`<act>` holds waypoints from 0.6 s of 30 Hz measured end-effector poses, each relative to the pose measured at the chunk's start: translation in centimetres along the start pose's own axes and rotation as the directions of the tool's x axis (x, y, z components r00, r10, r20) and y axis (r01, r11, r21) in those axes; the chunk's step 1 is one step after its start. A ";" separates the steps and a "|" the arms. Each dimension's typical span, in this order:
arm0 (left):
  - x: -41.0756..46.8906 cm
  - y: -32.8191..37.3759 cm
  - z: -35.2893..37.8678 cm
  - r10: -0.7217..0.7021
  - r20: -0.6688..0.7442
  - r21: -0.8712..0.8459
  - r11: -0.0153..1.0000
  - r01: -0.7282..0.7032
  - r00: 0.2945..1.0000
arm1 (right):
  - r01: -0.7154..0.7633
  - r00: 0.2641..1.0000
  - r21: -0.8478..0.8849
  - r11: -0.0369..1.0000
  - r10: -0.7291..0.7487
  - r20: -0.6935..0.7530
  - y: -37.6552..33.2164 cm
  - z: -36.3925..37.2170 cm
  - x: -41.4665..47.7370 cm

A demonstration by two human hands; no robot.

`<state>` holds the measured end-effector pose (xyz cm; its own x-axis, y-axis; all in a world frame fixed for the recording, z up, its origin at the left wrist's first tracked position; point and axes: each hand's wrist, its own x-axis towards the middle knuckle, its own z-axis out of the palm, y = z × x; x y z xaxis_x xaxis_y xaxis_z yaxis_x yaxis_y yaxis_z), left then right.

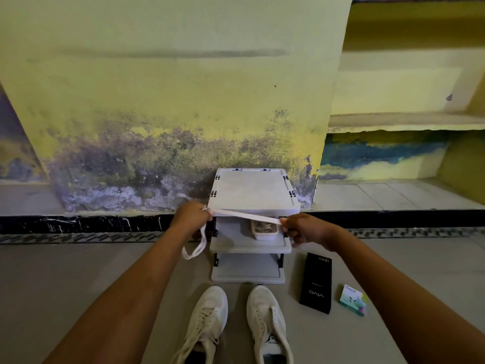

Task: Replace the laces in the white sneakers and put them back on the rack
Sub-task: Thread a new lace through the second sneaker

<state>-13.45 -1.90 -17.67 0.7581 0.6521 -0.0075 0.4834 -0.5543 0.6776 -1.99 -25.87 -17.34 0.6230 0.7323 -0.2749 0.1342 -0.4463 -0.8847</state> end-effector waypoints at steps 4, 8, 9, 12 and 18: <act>0.9 -3.3 -0.7 -0.180 -0.028 0.155 0.971 0.182 0.983 | -0.097 0.995 -0.047 0.994 0.098 0.019 1.2 -1.0 -0.5; 1.3 -3.6 -0.8 -0.250 -0.054 0.126 0.959 0.255 0.967 | -0.110 0.994 -0.027 0.994 0.110 0.014 1.7 -2.0 -1.1; 1.2 -3.5 -0.7 -0.252 -0.056 0.108 0.960 0.257 0.966 | -0.099 0.995 -0.018 0.995 0.099 -0.007 1.7 -2.1 -1.2; 0.9 -3.0 -0.5 -0.223 -0.048 0.077 0.971 0.226 0.974 | -0.037 0.992 -0.004 0.999 0.036 -0.119 1.4 -2.4 -1.5; -1.0 1.6 -0.1 -0.103 0.107 -0.355 0.925 0.135 0.989 | -0.244 0.920 -0.597 0.764 -0.011 -0.391 1.3 -3.6 -2.1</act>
<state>-13.53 -3.37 -16.52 0.7464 0.6469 -0.1560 0.3942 -0.2410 0.8869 -0.35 -29.79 -16.55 0.8730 0.4782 -0.0959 0.4106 -0.8267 -0.3847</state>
